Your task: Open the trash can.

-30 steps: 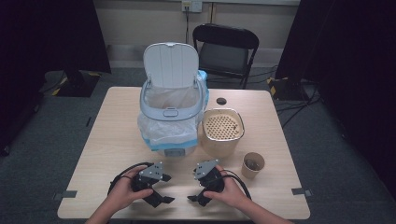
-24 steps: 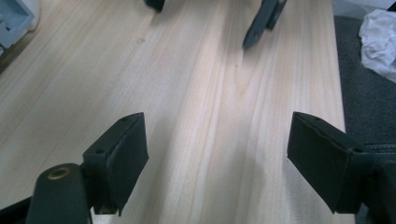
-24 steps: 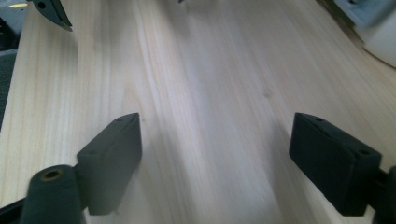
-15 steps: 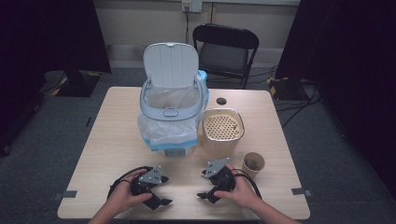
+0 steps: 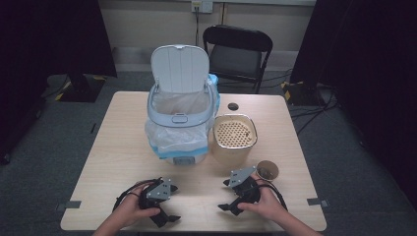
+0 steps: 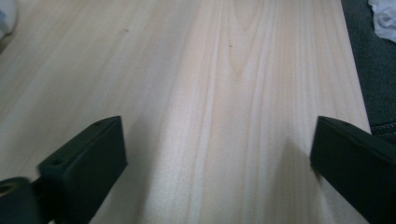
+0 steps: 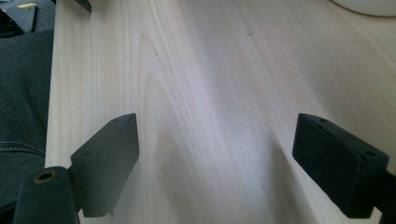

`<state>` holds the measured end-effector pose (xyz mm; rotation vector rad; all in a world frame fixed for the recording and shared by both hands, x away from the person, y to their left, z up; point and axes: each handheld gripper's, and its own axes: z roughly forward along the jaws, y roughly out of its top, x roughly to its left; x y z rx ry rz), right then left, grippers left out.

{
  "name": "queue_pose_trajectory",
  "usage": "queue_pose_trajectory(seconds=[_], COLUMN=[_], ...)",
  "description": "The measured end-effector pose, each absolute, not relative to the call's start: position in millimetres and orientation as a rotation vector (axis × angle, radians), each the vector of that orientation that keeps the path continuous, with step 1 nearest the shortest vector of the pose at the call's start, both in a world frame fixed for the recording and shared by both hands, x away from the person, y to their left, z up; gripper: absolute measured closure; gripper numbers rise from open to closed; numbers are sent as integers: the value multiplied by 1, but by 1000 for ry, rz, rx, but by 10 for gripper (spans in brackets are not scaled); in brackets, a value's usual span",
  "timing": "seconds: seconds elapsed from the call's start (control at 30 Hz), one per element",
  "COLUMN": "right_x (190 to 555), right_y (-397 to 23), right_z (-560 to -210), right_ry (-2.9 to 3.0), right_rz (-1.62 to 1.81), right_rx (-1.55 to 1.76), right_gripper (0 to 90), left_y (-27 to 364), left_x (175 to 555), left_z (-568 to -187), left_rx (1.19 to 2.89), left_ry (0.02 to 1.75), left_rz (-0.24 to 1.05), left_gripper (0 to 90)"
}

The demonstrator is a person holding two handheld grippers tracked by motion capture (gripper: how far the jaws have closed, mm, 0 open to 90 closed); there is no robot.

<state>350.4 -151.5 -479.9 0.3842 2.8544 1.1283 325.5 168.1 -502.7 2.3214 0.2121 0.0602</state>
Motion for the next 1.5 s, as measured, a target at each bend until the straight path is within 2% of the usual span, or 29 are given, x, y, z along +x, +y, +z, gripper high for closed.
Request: queue_pose_trajectory(seconds=[0.73, 0.9, 1.23, 1.5], right_x=[341, 336, 330, 330], right_y=[-192, -202, -213, -206], right_z=[-475, -476, -477, -465], right_ry=[2847, 2852, 2870, 2878], right_rz=[1139, 1148, 1174, 1194], right_rx=[421, 418, 456, 428], right_gripper=[145, 168, 157, 158], left_y=[167, 168, 167, 167], left_x=[325, 325, 325, 325], left_z=[-503, -502, -503, -503], left_rx=[2325, 2338, 2326, 2325], left_ry=[212, 213, 213, 215], left_rz=[63, 69, 67, 66], left_gripper=[0, 0, 0, 0])
